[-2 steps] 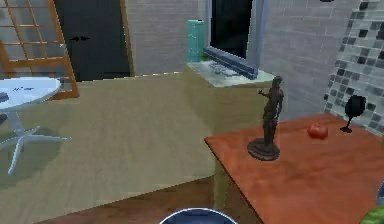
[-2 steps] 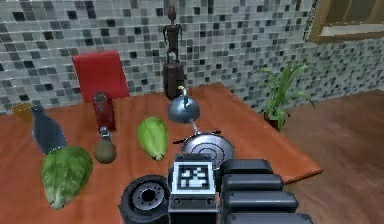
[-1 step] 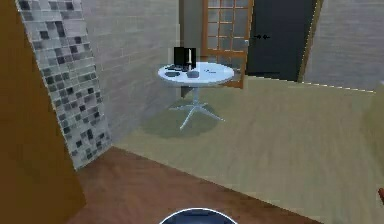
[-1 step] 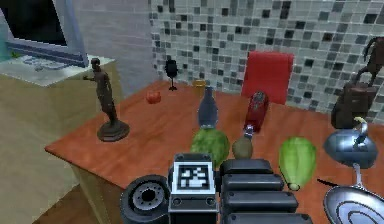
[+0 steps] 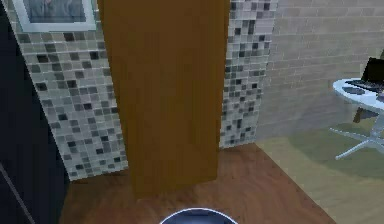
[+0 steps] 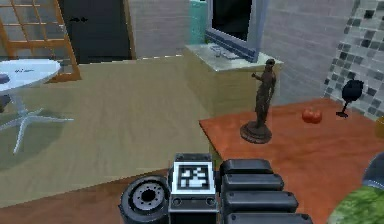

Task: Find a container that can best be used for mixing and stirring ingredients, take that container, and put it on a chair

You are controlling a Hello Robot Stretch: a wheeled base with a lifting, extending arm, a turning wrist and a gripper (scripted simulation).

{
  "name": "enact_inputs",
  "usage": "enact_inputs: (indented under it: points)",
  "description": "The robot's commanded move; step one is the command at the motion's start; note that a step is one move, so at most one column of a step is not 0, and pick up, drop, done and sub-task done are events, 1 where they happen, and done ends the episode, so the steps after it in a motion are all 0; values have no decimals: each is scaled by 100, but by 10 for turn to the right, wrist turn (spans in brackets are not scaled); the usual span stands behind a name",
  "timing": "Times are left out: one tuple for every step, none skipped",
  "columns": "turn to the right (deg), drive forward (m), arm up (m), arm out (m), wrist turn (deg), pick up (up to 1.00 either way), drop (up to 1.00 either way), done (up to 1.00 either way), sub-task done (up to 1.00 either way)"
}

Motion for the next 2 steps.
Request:
enact_inputs:
  points:
    - [-150,0,0,0,0,0,0,0,0]
    - [-30,0,0,0,0,0,0,0,0]
